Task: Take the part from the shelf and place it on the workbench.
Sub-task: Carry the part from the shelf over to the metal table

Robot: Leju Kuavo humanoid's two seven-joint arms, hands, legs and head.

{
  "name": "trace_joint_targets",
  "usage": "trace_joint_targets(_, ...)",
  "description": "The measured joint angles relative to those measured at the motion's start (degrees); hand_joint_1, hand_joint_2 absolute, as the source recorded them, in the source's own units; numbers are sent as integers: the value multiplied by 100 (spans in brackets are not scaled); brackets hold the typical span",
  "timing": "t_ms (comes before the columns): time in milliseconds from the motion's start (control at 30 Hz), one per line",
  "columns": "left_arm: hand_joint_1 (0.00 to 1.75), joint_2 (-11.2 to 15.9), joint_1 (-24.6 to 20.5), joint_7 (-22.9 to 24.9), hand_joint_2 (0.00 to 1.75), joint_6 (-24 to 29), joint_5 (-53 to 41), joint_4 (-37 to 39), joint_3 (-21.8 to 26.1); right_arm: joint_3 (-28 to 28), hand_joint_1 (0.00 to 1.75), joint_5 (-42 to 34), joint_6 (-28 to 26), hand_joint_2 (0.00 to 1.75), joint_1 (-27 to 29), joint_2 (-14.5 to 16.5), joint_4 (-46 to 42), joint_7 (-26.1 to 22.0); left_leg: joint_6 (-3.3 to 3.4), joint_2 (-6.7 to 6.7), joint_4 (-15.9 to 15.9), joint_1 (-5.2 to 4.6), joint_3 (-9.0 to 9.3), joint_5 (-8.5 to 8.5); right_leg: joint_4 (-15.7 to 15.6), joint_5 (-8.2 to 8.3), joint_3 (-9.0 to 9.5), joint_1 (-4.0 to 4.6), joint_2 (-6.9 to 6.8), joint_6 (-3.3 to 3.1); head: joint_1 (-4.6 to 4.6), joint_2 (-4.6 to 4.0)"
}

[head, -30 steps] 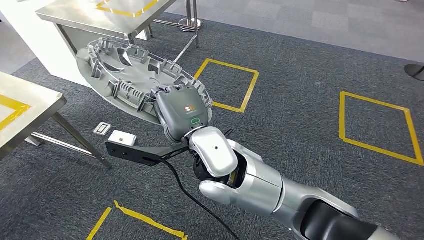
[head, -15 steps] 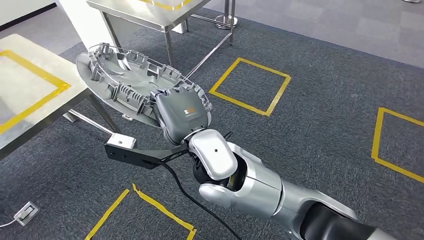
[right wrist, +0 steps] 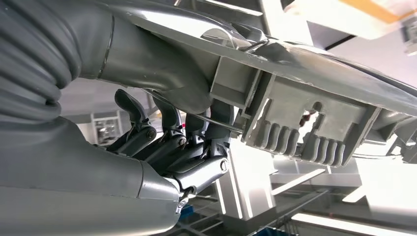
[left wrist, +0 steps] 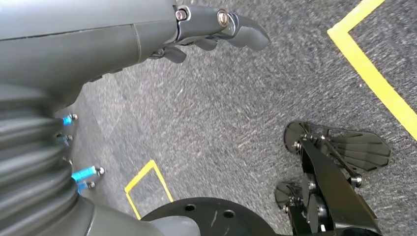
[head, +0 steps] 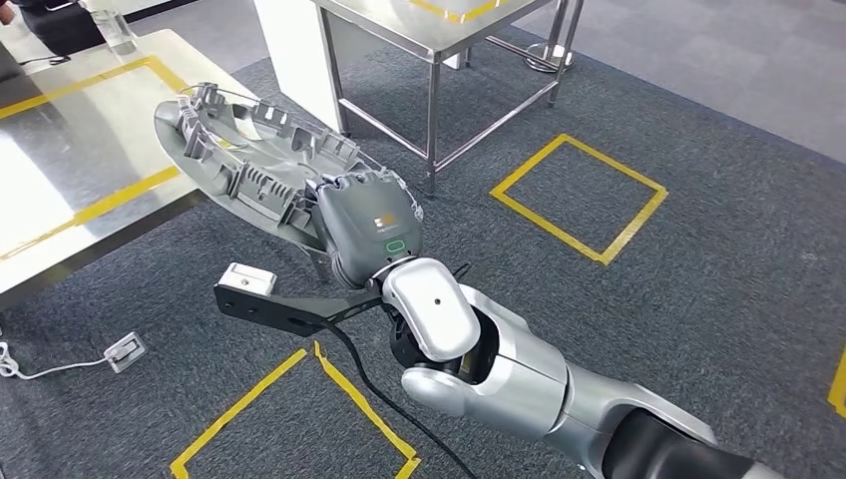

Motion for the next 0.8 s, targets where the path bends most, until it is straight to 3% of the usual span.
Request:
trace_joint_targets(33,0,-2,-1,6,175,-1,-2,0,0,-1,175,0,0,175,-2,0,-1,0,-44,-68,-6,13,-30,20,-120,13,46,4,89,-5,-3,0)
trace_joint_targets(67,0,-2,3,17,175,-1,-4,0,-1,-2,175,-1,0,175,-4,2,-2,0,-95,-140,-20,24,-56,45,-140,12,50,16,83,-10,-4,0)
trace_joint_targets(100,0,3,14,32,175,-1,-7,-1,-1,-3,175,-1,0,175,-6,6,-3,0,-144,-215,-44,41,-81,70,-152,30,60,15,6,-31,-4,0)
trace_joint_targets(133,0,6,27,50,175,-2,-9,1,-1,-3,175,-2,1,175,-7,13,-4,0,-179,-191,-41,40,-100,73,-176,48,76,9,-78,-64,-8,0)
trace_joint_targets(200,0,14,35,83,175,-5,-11,4,-1,-3,175,-4,2,175,-17,30,-6,0,-223,108,194,9,-225,-75,-228,80,109,-17,-259,-136,-45,0)
trace_joint_targets(267,0,17,17,97,175,-20,-11,7,-2,-5,175,-7,5,175,-21,36,-8,0,-245,509,841,-8,-512,-415,-239,80,113,3,-445,-182,-78,1)
trace_joint_targets(333,0,20,9,99,175,-37,-11,7,-2,-6,175,-14,8,175,-15,35,-7,0,-267,651,1391,-3,-743,-615,-238,72,109,20,-639,-196,-77,1)
trace_joint_targets(367,0,25,14,101,175,-42,-11,7,-2,-6,175,-17,8,175,-12,35,-7,0,-274,682,1402,0,-722,-575,-236,68,109,21,-727,-195,-79,1)
trace_joint_targets(433,0,41,22,104,175,-49,-12,6,-1,-6,175,-23,8,175,-13,35,-7,1,-270,815,842,1,-370,-284,-228,51,119,22,-881,-174,-79,0)
trace_joint_targets(500,0,51,9,105,175,-54,-15,5,-2,-8,175,-27,5,175,-20,35,-8,0,-204,1056,191,-41,6,-104,-210,19,131,58,-1012,-122,-77,0)
trace_joint_targets(533,0,51,3,107,175,-56,-16,5,-2,-10,175,-29,5,175,-24,35,-8,0,-152,1119,29,-62,88,-84,-204,7,139,78,-1072,-94,-72,0)
trace_joint_targets(600,0,51,7,115,175,-58,-18,5,-1,-13,175,-33,4,175,-28,35,-8,0,-45,1024,-13,-76,73,-87,-209,-6,161,102,-1194,-40,-57,1)
trace_joint_targets(633,0,50,16,120,175,-59,-19,5,-1,-13,175,-34,4,175,-30,36,-8,0,-9,957,-19,-69,68,-78,-202,-26,172,93,-1193,-2,-56,1)
trace_joint_targets(700,0,50,25,131,175,-60,-20,5,0,-13,175,-35,3,175,-36,37,-9,0,56,821,-38,-45,66,-52,1,-180,104,58,-928,71,-47,0)
trace_joint_targets(767,0,50,8,136,175,-61,-20,5,0,-19,175,-35,2,175,-38,24,-9,0,100,677,-43,-33,51,-32,616,-502,-186,36,-573,107,-30,0)
trace_joint_targets(800,0,51,-3,136,175,-62,-20,5,0,-21,175,-35,2,175,-34,15,-8,0,113,597,-42,-34,41,-26,978,-643,-373,36,-501,110,-21,0)
